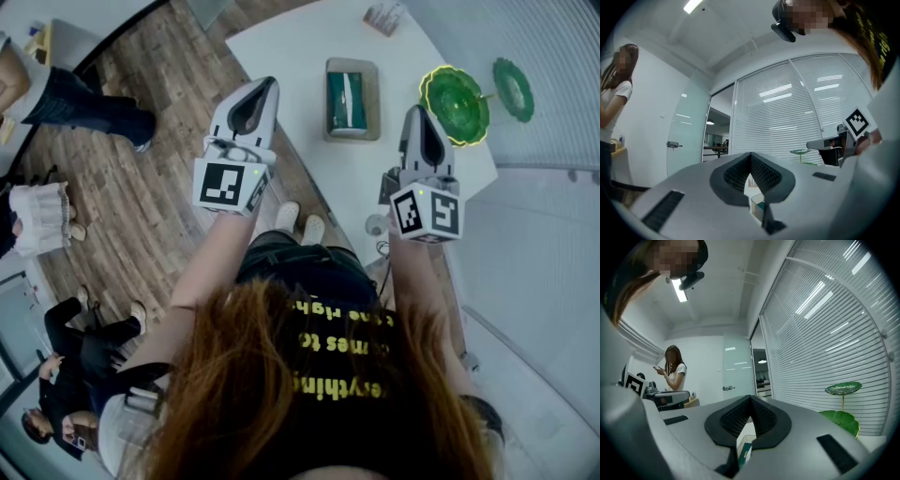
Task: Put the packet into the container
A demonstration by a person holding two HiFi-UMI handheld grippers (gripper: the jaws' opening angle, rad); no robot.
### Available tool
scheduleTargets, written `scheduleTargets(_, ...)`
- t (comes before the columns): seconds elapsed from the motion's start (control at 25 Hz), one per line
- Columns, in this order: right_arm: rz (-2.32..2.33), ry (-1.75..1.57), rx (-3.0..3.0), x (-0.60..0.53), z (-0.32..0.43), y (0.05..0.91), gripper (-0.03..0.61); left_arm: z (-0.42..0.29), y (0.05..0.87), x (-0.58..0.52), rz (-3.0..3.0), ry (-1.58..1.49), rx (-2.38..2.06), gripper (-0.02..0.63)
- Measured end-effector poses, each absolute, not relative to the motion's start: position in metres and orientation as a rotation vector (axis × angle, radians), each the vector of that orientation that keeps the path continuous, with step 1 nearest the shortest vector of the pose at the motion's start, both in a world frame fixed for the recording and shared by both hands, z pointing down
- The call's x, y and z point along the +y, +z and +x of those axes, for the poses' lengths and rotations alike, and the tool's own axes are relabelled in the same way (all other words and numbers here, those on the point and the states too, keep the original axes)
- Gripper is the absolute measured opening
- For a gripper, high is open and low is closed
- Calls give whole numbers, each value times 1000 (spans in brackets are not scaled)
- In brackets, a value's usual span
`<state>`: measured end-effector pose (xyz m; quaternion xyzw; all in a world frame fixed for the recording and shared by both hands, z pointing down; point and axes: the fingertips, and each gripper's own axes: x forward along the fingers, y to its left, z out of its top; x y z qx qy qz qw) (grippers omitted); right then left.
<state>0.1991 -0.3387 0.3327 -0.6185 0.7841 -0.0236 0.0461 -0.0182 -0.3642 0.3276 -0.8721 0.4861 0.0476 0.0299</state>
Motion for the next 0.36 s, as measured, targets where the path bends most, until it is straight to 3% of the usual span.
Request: scheduleTargets(0.36, -1869, -68, 2384, -336, 198, 322, 18, -13, 328, -361, -2705, 154, 1495, 2)
